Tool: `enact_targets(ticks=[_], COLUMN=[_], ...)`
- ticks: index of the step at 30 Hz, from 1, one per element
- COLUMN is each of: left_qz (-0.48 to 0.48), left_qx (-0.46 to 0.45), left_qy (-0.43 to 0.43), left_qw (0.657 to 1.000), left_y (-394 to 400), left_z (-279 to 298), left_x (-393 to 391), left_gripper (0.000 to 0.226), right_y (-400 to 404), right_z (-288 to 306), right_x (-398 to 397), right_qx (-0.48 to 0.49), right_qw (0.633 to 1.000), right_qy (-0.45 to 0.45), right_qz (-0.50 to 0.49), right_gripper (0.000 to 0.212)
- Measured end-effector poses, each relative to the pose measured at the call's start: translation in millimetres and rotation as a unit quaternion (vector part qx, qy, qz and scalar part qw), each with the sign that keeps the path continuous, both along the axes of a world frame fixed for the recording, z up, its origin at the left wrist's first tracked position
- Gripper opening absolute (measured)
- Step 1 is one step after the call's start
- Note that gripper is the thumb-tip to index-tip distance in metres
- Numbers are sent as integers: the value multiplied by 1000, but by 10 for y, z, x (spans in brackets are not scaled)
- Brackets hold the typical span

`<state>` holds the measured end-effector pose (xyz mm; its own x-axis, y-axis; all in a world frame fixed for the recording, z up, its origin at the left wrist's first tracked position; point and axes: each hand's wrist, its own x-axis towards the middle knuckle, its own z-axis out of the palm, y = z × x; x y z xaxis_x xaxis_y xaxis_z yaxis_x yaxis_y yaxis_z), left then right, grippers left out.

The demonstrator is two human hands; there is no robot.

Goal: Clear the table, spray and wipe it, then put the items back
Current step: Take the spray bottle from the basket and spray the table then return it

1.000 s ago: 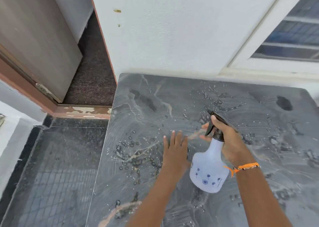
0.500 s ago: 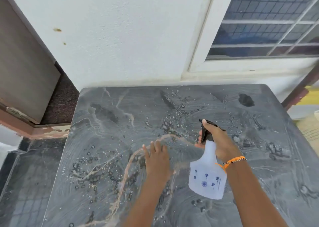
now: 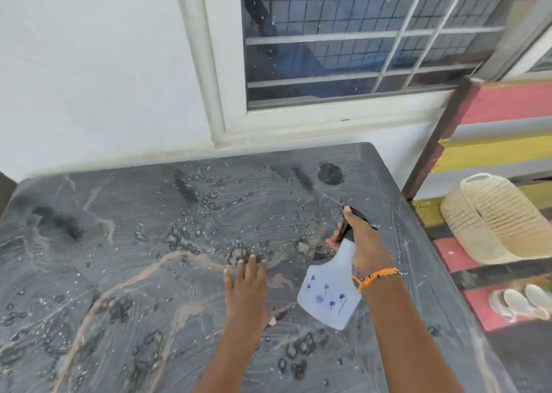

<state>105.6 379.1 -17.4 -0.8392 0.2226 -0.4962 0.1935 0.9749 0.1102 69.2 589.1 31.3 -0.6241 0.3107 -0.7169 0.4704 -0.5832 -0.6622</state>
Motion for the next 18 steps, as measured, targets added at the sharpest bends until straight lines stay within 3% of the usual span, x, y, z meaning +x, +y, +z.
enact_targets(ticks=[9, 14, 18], left_qz=[19, 101, 173], left_qx=[40, 107, 109], left_qy=[4, 29, 45], left_qw=[999, 989, 978], left_y=[-29, -392, -1015], left_z=[-29, -12, 17], left_x=[37, 392, 930], left_gripper=[103, 107, 109], right_y=[131, -355, -1111], right_z=[-14, 24, 4], right_x=[262, 466, 645], right_qx=[-97, -107, -108], right_qw=[994, 980, 953], right_qy=[16, 62, 57], right_qz=[44, 158, 278], right_gripper=[33, 31, 33])
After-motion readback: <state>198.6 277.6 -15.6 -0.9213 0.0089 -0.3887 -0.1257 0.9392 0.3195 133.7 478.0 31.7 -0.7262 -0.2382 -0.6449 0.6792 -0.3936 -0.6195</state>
